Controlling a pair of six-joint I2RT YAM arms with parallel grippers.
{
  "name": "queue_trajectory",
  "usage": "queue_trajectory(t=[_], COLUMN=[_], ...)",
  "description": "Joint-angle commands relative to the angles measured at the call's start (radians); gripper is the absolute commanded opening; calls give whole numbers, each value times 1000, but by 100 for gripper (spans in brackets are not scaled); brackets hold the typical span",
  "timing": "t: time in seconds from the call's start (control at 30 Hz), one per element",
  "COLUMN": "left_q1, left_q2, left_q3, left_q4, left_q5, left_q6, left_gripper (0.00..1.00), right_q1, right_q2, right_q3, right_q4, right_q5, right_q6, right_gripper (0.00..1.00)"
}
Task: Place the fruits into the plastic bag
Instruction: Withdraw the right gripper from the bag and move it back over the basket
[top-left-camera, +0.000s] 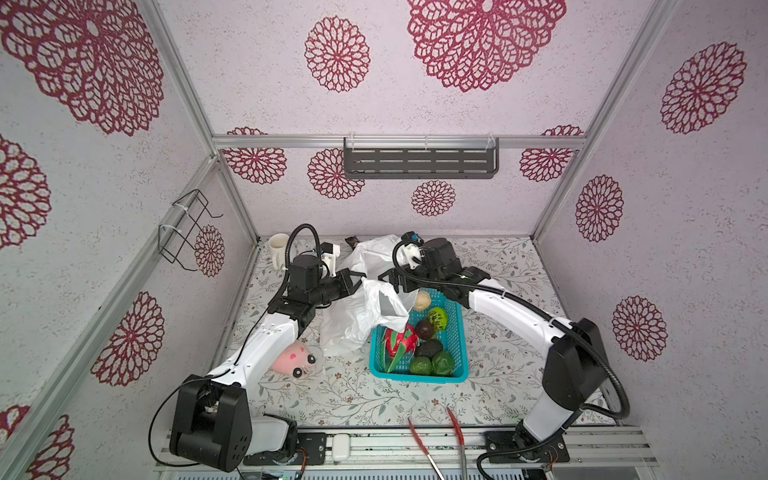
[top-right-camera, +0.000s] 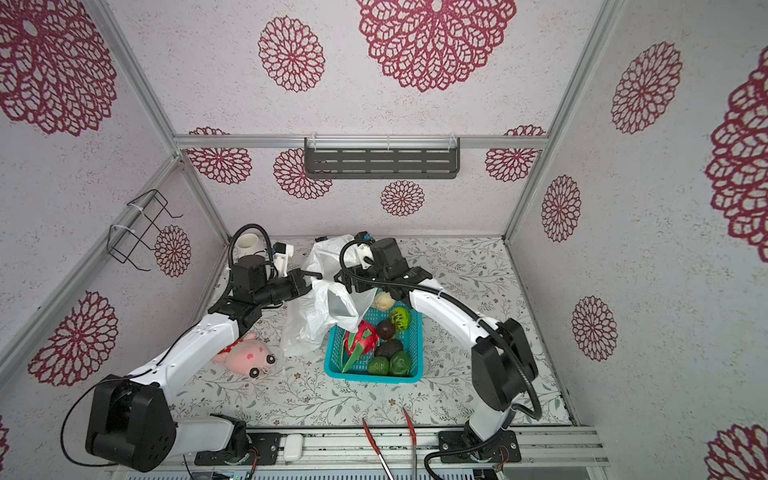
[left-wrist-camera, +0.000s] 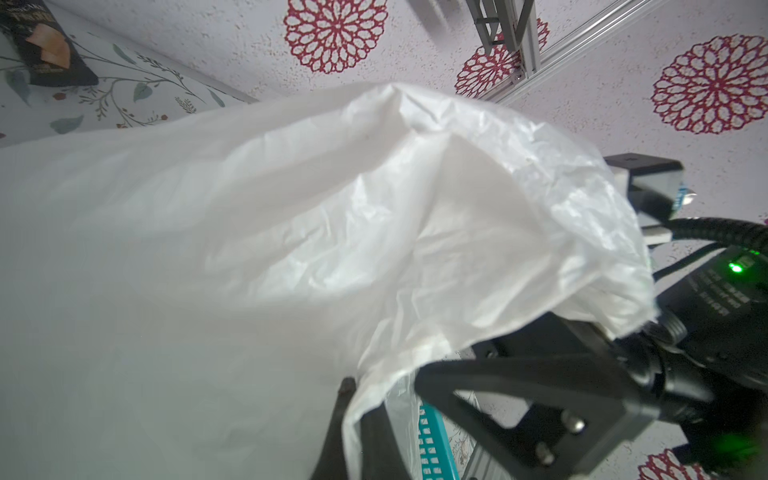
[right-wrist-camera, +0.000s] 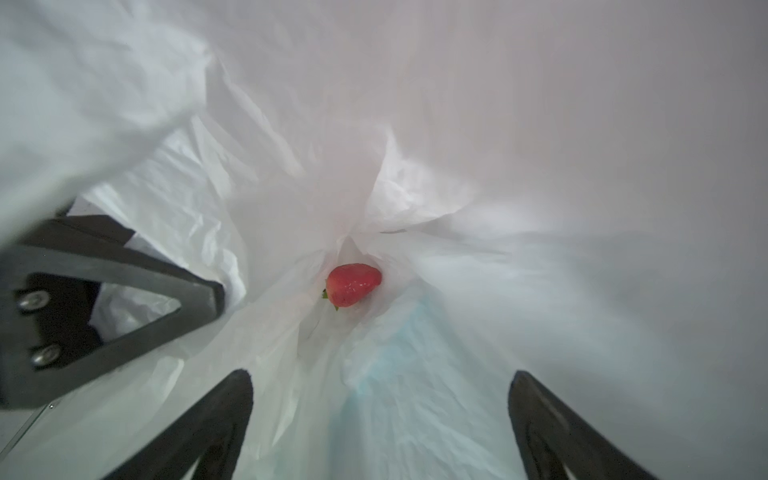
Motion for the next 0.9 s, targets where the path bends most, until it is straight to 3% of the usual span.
queue_trajectory(t=[0.0, 0.27, 0.33, 0.47, 0.67, 0.87], left_q1=[11, 14, 14, 11, -21, -99], left_q2=[-36, -21, -5, 20, 58, 93], left_q3=[-13, -14, -4, 18, 72, 170], left_q4=[25, 8, 8, 8, -23, -159], left_q5=[-13, -26, -17, -13, -35, -230], left_q6=[39, 61, 55, 46, 38, 24], left_gripper=[0, 0, 0, 0, 0, 0], right_q1=[-41, -129, -142, -143, -112, -73], right_q2=[-142, -412, -428, -352, -231, -149], right_q3=[-46, -285, -304, -246, -195, -143], right_q4=[-10, -15, -53, -179, -97, -44], right_q5=[-41, -126, -246, -361, -482, -599], right_q6=[-49, -41, -62, -109, -85, -48], right_gripper=[98, 99, 99, 99, 99, 96])
